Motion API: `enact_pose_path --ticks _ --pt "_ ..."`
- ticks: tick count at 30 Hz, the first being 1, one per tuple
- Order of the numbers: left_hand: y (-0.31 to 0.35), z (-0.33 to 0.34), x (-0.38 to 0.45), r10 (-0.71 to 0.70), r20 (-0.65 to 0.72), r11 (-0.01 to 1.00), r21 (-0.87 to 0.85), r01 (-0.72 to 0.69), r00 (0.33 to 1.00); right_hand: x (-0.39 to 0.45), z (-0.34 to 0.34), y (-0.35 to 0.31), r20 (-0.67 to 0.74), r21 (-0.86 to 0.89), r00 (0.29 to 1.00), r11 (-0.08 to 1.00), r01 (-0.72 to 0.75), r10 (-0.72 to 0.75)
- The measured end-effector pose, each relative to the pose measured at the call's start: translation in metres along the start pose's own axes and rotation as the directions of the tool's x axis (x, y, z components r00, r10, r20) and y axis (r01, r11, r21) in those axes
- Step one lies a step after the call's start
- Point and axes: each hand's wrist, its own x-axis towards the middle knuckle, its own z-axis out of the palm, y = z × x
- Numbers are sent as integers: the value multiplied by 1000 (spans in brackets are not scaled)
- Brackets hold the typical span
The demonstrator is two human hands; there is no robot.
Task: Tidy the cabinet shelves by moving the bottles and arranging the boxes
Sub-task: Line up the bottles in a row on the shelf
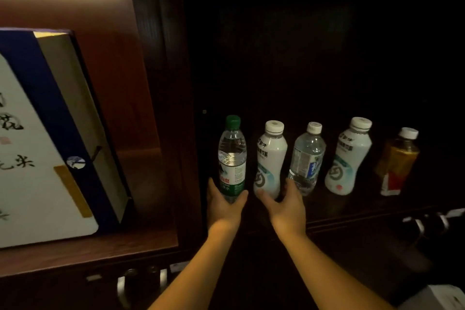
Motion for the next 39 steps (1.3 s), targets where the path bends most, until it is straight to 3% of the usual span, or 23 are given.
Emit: enact_pose_path --ticks 6,11,16,19,22,35,37,39 --pt "-9 9 8 69 -51 998 3 -69 996 33 8 -1 34 -184 990 973 140 -136" --pt "-10 11 7 85 -194 994 79 -71 977 42 5 13 92 -51 983 985 166 -161" --pt "-11 10 6 126 -148 985 135 -106 981 43 -2 14 222 121 968 988 95 -120" --pt "-12 9 5 117 -139 990 92 -105 983 43 1 11 201 47 969 990 135 -141" --pt "-11 12 4 101 -218 990 117 -76 971 43 3 13 168 -39 975 987 153 -144" --pt "-10 18 -1 117 -309 980 189 -60 944 43 -5 16 254 -37 959 990 137 -123" --pt "-7 23 -19 128 -379 980 193 -57 917 31 -22 16 267 -4 961 997 82 -78" --pt "-3 35 -42 229 -456 961 248 -124 860 18 -43 26 182 81 979 994 74 -88"
